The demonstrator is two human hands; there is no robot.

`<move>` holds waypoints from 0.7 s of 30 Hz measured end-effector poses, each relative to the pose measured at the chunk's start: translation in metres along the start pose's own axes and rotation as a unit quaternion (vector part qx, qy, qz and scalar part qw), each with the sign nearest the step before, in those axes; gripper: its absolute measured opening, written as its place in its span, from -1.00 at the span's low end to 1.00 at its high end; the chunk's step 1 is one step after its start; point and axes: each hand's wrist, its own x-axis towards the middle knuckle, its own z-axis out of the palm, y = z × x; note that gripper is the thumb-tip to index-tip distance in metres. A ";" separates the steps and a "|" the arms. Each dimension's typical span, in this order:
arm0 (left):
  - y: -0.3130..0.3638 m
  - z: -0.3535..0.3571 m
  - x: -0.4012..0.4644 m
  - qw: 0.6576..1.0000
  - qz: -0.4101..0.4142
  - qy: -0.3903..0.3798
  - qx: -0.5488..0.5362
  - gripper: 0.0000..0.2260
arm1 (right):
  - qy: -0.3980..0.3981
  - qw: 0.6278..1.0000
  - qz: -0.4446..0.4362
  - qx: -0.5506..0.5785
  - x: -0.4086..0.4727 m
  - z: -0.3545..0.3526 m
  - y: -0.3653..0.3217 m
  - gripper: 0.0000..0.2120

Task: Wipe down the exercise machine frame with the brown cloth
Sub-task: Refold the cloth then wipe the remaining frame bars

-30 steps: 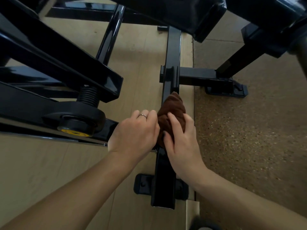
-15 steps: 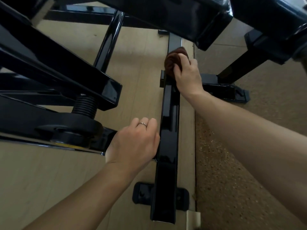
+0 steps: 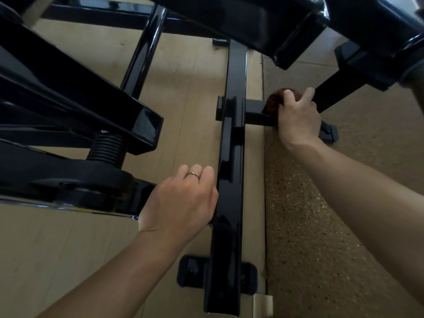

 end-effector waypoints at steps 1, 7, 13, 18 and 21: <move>0.000 0.000 -0.001 1.000 0.000 0.001 -0.002 -0.79 | -0.002 1.000 -0.009 -0.022 -0.004 -0.001 0.009 -0.68; 0.001 0.002 0.000 1.000 0.000 0.011 -0.016 -0.79 | -0.027 0.993 0.051 0.101 -0.006 -0.004 -0.001 -0.67; 0.001 0.001 0.001 1.000 -0.001 -0.002 -0.018 -0.80 | -0.136 0.924 0.043 0.356 0.003 -0.006 -0.046 -0.63; 0.001 0.000 0.001 1.000 0.000 -0.018 -0.020 -0.79 | -0.197 0.912 -0.009 0.358 -0.004 -0.010 -0.023 -0.60; 0.002 -0.004 0.001 0.999 -0.008 -0.030 -0.017 -0.79 | -0.193 0.910 -0.034 0.365 -0.021 -0.011 -0.019 -0.62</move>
